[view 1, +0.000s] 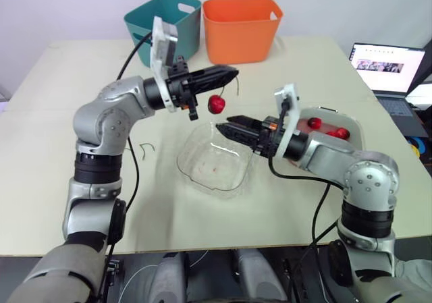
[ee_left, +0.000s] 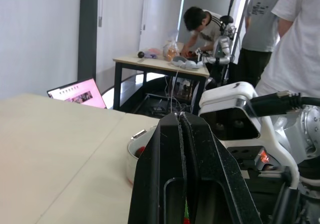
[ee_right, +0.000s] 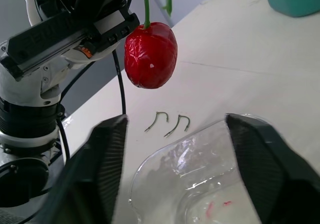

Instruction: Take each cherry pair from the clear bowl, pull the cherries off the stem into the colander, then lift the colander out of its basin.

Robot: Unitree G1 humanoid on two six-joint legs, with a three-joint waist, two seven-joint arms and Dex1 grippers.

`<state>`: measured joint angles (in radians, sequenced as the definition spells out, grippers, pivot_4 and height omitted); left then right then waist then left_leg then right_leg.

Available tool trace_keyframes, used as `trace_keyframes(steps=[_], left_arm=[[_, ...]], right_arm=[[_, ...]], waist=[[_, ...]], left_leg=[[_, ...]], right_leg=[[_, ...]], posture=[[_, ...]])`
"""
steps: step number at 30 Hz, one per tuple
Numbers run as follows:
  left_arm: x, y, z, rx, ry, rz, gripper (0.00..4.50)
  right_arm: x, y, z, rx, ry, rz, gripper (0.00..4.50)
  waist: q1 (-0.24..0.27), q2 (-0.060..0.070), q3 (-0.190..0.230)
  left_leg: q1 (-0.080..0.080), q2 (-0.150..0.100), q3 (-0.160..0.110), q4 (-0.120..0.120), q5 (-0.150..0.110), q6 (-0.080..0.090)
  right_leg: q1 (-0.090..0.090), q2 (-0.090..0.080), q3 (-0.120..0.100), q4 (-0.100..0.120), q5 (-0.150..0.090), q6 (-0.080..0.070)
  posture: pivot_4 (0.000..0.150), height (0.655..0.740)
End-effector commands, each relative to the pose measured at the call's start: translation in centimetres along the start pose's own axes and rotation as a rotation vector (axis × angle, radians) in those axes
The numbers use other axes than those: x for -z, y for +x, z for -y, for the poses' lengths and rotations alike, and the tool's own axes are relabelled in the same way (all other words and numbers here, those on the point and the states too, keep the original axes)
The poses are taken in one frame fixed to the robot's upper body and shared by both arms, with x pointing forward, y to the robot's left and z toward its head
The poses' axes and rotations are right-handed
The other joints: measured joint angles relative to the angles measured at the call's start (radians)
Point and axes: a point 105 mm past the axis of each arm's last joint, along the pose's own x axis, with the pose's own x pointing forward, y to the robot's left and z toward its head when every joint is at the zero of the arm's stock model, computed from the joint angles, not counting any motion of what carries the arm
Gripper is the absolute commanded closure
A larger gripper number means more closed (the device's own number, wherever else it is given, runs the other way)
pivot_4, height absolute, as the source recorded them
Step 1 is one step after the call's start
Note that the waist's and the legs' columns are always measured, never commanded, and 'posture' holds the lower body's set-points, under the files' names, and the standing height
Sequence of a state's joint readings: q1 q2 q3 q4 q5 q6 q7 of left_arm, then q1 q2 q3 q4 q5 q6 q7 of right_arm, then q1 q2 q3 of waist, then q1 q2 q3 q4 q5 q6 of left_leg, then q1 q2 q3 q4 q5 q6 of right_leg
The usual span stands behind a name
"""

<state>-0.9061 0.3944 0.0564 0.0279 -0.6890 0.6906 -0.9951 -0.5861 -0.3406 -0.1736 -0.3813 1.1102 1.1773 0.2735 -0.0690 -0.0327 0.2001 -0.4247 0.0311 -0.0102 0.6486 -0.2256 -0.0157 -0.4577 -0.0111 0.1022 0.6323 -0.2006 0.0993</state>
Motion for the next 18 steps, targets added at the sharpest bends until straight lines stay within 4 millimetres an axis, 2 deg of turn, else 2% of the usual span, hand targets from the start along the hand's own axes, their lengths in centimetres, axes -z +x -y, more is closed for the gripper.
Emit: trace_keyframes(steps=[1, 8, 16, 18], left_arm=[[-1.3, 0.2, 0.8, 0.036, 0.045, 0.024, 4.5], [-1.0, 0.6, 1.3, 0.056, 0.027, 0.024, 4.5], [-0.9, 0.9, 1.6, 0.067, 0.016, 0.029, 4.5], [-0.9, 0.8, 1.6, 0.066, 0.015, 0.028, 4.5]], right_arm=[[-1.8, 0.3, -1.1, -0.045, -0.03, 0.053, 0.06], [-3.2, 1.4, -1.4, -0.077, 0.0, 0.088, 0.02], [-3.2, 2.4, -1.5, -0.093, 0.016, 0.083, 0.02], [-3.2, 2.5, -1.4, -0.092, 0.018, 0.085, 0.46]], waist=[[0.0, 0.0, 0.0], [0.0, 0.0, 0.0], [0.0, 0.0, 0.0], [0.0, 0.0, 0.0]], left_leg=[[0.0, 0.0, 0.0, 0.0, 0.0, 0.0], [0.0, 0.0, 0.0, 0.0, 0.0, 0.0], [0.0, 0.0, 0.0, 0.0, 0.0, 0.0], [0.0, 0.0, 0.0, 0.0, 0.0, 0.0]], right_leg=[[0.0, 0.0, 0.0, 0.0, 0.0, 0.0], [0.0, 0.0, 0.0, 0.0, 0.0, 0.0], [0.0, 0.0, 0.0, 0.0, 0.0, 0.0], [0.0, 0.0, 0.0, 0.0, 0.0, 0.0]], posture=[[0.15, 0.74], [0.15, 0.74], [0.15, 0.74], [0.15, 0.74]])
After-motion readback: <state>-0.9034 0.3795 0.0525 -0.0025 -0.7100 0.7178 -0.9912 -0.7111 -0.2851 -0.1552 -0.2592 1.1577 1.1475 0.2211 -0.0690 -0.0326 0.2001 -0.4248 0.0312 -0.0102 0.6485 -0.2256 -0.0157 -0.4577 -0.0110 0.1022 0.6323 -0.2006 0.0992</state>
